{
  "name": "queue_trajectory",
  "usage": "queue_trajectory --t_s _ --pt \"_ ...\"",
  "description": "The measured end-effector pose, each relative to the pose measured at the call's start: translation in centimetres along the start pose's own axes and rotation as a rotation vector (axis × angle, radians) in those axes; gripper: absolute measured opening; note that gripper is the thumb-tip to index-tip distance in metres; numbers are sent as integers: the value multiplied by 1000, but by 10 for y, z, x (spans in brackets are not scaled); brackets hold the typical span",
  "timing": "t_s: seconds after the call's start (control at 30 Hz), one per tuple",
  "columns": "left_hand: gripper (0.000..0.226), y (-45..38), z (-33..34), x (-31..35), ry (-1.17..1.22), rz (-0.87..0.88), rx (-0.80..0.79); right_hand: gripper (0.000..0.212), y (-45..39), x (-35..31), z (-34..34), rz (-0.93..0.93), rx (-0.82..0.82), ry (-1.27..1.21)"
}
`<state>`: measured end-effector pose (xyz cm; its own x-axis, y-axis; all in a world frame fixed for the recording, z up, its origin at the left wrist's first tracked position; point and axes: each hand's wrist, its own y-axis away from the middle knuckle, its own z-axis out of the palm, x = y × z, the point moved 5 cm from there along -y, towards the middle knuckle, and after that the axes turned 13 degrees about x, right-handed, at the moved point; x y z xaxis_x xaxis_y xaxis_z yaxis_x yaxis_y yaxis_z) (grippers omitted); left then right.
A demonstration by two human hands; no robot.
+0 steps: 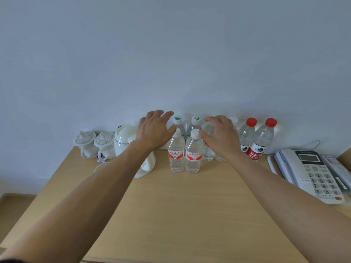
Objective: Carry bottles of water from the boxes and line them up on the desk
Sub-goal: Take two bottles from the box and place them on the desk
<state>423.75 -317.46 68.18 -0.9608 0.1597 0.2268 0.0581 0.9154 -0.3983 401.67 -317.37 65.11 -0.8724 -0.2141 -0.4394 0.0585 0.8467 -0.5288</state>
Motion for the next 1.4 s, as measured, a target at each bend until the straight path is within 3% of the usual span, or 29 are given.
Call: queue_trajectory --t_s 0.27,0.7,1.07,1.23,1.4 --pt "53 -37 -6 44 -37 94 -32 43 -17 14 -29 73 20 168" --pt "53 -40 21 194 -12 452 -97 45 32 76 -106 346 37 415" --pt "51 45 53 354 -14 758 -191 46 136 167 -226 657 55 475" --pt "48 116 67 441 53 872 -247 42 222 217 -286 802 104 466" --pt "46 205 79 524 117 964 -309 51 318 266 -346 957 76 520"
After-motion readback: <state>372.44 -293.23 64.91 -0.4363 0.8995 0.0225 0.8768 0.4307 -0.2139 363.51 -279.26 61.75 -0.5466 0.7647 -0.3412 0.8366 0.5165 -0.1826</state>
